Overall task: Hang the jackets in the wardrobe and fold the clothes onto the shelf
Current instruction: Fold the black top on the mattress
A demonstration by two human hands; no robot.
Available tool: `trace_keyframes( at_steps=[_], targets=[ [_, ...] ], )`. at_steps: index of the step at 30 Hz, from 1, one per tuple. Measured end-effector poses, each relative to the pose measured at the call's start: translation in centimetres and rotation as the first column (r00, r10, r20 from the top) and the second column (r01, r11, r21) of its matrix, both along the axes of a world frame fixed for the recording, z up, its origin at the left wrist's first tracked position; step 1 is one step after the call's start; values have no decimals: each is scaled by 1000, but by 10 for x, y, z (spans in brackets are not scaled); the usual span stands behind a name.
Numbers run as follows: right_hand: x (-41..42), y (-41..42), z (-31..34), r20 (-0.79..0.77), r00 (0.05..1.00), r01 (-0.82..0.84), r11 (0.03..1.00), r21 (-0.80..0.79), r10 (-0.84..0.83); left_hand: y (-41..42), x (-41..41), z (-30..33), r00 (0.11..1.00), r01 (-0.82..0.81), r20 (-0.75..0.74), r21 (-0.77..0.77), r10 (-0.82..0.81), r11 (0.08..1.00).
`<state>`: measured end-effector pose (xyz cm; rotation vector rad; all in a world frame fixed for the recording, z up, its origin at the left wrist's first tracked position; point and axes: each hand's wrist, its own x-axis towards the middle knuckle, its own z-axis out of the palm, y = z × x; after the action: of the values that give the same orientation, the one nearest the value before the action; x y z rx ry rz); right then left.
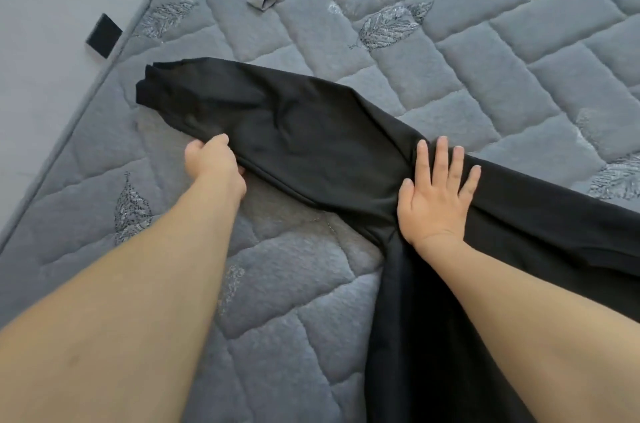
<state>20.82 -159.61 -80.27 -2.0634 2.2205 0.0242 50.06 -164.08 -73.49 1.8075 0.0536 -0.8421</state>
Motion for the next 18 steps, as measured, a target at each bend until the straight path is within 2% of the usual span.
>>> trace_keyframes(
  at_steps=[2, 4, 5, 6, 7, 8, 9, 10, 12, 14, 16, 17, 18],
  targets=[
    [-1, 0, 6, 29, 999, -27, 1000, 6, 27, 5, -19, 17, 946, 113, 306, -5, -106, 994],
    [-8, -1, 21, 198, 979, -59, 997, 48, 49, 18, -51, 41, 749, 305, 611, 27, -257, 952],
    [-16, 0, 31, 387, 922, -52, 994, 95, 11, 25, -71, 51, 637, 416, 705, 26, -312, 909],
    [-28, 2, 47, 638, 767, -55, 984, 170, -67, 33, -91, 60, 528, 528, 774, 21, -348, 849],
    [-47, 5, 66, 853, 477, -15, 968, 252, -214, 42, -114, 65, 421, 633, 824, 34, -380, 774],
    [-73, 10, 85, 920, 132, 42, 930, 366, -368, 53, -142, 69, 305, 731, 855, 71, -419, 678],
    [-105, 17, 102, 884, -132, 74, 884, 461, -449, 66, -172, 70, 171, 815, 871, 138, -461, 562],
    [-142, 26, 117, 836, -280, 108, 849, 517, -473, 82, -205, 68, 3, 868, 880, 233, -474, 438],
    [-218, 44, 131, 781, -404, 202, 786, 584, -477, 114, -273, 55, -359, 867, 856, 453, -372, 205],
    [-285, 63, 140, 740, -456, 256, 723, 642, -495, 145, -340, 39, -632, 748, 682, 661, -368, -58],
    [-326, 82, 141, 706, -420, 235, 684, 691, -570, 164, -387, 23, -787, 593, 440, 731, -432, -336],
    [-338, 90, 141, 686, -393, 219, 661, 717, -613, 169, -403, 17, -838, 517, 329, 737, -436, -437],
    [-345, 96, 138, 673, -343, 249, 628, 738, -655, 173, -415, 12, -864, 469, 270, 738, -425, -486]
  ],
)
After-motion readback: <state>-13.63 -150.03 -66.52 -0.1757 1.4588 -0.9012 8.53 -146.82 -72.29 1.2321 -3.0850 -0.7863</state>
